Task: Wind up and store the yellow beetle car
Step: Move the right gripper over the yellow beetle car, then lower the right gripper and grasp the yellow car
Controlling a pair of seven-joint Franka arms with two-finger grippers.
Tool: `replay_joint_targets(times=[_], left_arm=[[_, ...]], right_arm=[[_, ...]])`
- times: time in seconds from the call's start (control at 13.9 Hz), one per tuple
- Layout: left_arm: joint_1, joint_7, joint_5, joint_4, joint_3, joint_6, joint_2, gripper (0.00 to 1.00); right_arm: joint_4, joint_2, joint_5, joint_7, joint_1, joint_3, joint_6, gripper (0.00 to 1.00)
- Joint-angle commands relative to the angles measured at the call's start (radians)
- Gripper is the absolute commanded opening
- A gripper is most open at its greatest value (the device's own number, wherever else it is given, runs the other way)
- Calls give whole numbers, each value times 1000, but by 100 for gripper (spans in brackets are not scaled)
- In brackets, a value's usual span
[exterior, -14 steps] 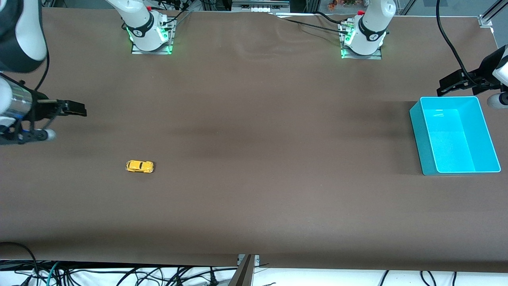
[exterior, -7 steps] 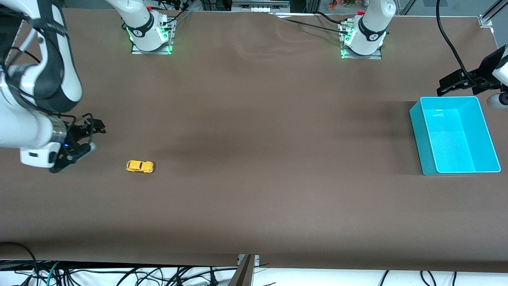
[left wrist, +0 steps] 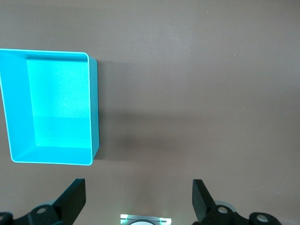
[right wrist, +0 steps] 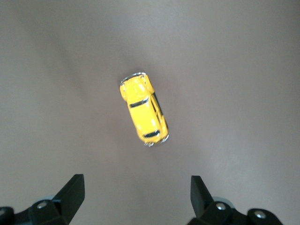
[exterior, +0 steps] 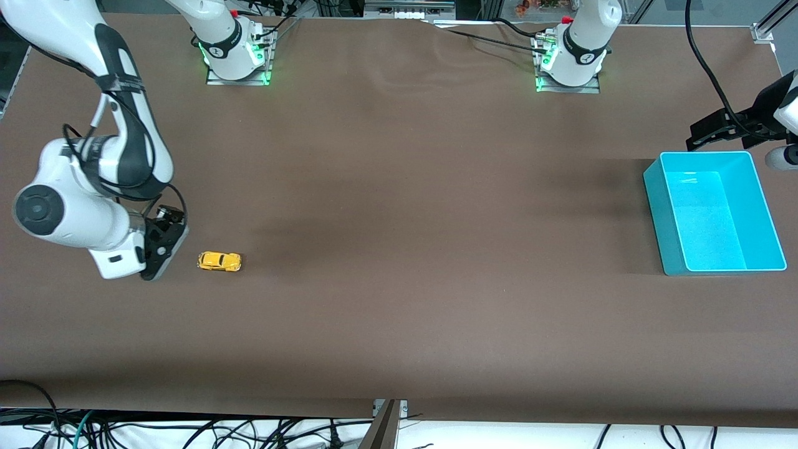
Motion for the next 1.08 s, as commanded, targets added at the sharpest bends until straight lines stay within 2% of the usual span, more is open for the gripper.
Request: replay_joint_targets(times=[0.0,0.43,1.01], left_arm=[[-4,5,27,31,-1,-21,11,100],[-4,5,27,31,1,-23,11,100],[-5,5,27,31,-1,-23,11,100]], right_arm=[[-108,-30,-14,-131,0,7,151,100],[-165,27,-12,-260,3,24,343,100],[-202,85,-9,-293,3,29,454,100]])
